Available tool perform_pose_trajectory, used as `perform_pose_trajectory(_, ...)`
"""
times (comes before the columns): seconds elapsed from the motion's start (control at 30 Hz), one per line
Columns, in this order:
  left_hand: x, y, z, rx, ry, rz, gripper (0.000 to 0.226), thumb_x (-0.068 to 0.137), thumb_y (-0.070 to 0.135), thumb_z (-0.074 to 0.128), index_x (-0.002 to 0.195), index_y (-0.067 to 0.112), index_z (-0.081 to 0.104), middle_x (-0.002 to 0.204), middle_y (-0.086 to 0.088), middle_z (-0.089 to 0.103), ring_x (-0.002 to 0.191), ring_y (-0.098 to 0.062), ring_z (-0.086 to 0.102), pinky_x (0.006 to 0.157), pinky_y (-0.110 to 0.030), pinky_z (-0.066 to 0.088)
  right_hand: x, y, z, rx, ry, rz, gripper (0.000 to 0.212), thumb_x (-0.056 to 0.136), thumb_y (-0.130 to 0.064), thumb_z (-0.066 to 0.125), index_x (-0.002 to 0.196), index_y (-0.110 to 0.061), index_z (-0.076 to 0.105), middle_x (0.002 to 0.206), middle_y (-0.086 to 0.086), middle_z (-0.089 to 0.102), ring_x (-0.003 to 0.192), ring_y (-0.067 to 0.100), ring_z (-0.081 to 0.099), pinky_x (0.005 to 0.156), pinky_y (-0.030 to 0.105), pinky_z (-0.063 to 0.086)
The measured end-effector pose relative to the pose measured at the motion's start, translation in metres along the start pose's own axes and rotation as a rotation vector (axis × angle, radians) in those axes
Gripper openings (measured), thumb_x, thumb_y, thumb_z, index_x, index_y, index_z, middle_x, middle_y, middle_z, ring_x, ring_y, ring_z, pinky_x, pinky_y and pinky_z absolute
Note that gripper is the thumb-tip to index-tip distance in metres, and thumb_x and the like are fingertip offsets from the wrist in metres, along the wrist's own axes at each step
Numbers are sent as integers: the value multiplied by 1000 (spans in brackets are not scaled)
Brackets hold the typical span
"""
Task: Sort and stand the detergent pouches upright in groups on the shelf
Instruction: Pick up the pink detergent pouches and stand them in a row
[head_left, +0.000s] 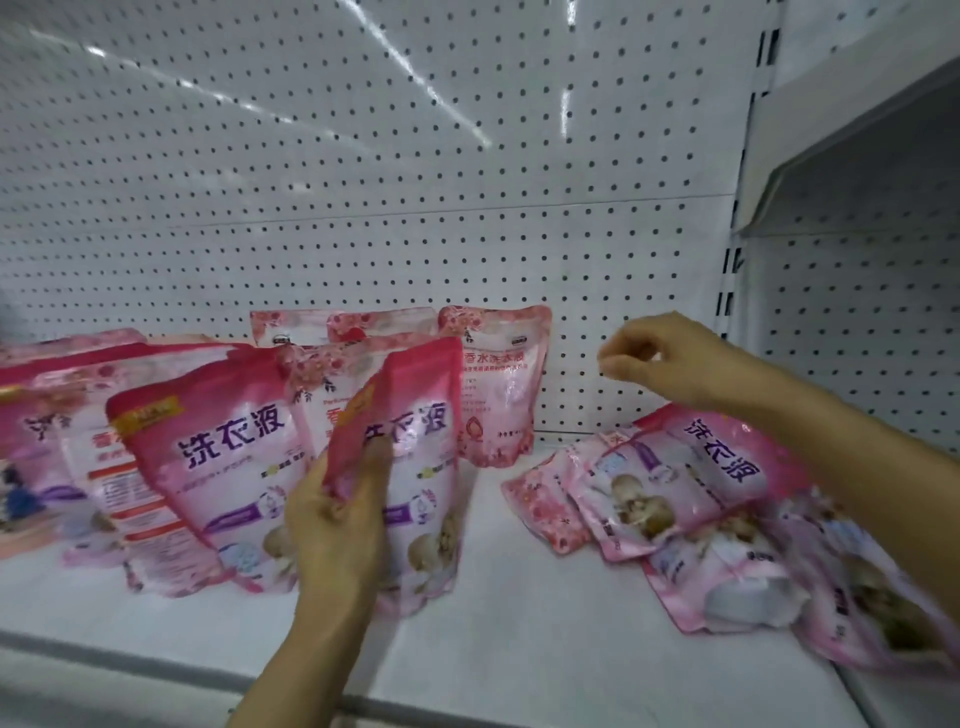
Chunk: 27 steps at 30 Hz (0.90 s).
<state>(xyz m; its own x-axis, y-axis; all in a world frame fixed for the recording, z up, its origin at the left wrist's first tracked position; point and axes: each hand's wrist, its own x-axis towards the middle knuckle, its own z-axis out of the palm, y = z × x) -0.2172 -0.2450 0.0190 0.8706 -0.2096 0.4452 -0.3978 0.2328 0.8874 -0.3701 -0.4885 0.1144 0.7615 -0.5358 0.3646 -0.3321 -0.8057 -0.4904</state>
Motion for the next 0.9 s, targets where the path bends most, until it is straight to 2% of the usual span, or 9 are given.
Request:
perform_pose_trajectory(0.13, 12, -14, -15, 30, 89, 68, 27, 91, 27, 64, 70, 12, 58, 50, 7, 49, 40, 5, 45, 44, -10, 38, -17, 53, -6, -293, 83, 277, 38, 88, -44, 61, 117, -20, 60, 123, 5, 60, 109, 24, 57, 93, 41, 48)
perform_pose_trajectory(0.23, 14, -21, -13, 91, 61, 91, 22, 91, 33, 64, 73, 22, 59, 61, -2, 59, 55, -9, 53, 52, -26, 44, -31, 70, -8, -434, 55, 460, 43, 88, -52, 56, 107, -13, 56, 104, 9, 62, 88, 26, 60, 77, 39, 53)
perform_pose_trajectory(0.33, 12, -21, -9, 86, 41, 80, 23, 91, 35, 63, 86, 12, 64, 66, -3, 60, 57, -9, 57, 49, -20, 44, -39, 74, -8, -311, 44, 611, 43, 88, -51, 59, 88, -8, 56, 81, 8, 60, 68, 21, 58, 57, 29, 43)
perform_pose_trajectory(0.4, 13, -21, -11, 43, 42, 71, 26, 92, 36, 60, 79, 14, 58, 62, -2, 56, 48, -2, 54, 44, -15, 44, -45, 72, -8, -131, 56, 687, 33, 90, -37, 64, 84, -4, 61, 72, 9, 61, 59, 20, 55, 52, 26, 38)
perform_pose_trajectory(0.43, 13, -22, -13, 35, 49, 66, 31, 93, 40, 57, 74, 16, 53, 61, -3, 53, 48, -7, 53, 45, -20, 45, -48, 70, -8, -51, 73, 695, 26, 90, -28, 65, 81, -4, 62, 68, 9, 60, 56, 20, 54, 51, 25, 36)
perform_pose_trajectory(0.53, 14, -24, -18, 3, 69, 25, 47, 95, 48, 45, 72, 8, 47, 65, -15, 51, 57, -21, 50, 55, -31, 42, -54, 59, -5, 110, 173, 578, 17, 93, -15, 63, 78, -6, 62, 66, 9, 57, 54, 19, 49, 50, 24, 35)
perform_pose_trajectory(0.63, 16, -25, -19, -11, 79, 24, 54, 95, 50, 42, 72, 2, 46, 65, -18, 52, 59, -22, 51, 56, -36, 44, -48, 29, -8, 83, 226, 399, 13, 92, -23, 64, 89, -11, 67, 72, 12, 60, 54, 19, 51, 48, 24, 38)
perform_pose_trajectory(0.77, 17, -24, -19, -57, 85, 28, 41, 97, 45, 44, 68, 16, 48, 62, -6, 55, 50, -11, 53, 47, -25, 45, -21, -25, -12, -24, 233, 157, 19, 86, -33, 68, 74, -20, 64, 70, 3, 68, 60, 22, 64, 62, 37, 53)
perform_pose_trajectory(0.9, 16, -25, -18, -89, 84, 23, 41, 100, 37, 45, 67, 13, 46, 59, -6, 51, 41, -1, 50, 38, -15, 41, 11, -64, 0, -132, 231, 36, 23, 84, -40, 68, 71, -22, 63, 67, -7, 64, 66, 15, 63, 72, 38, 52)
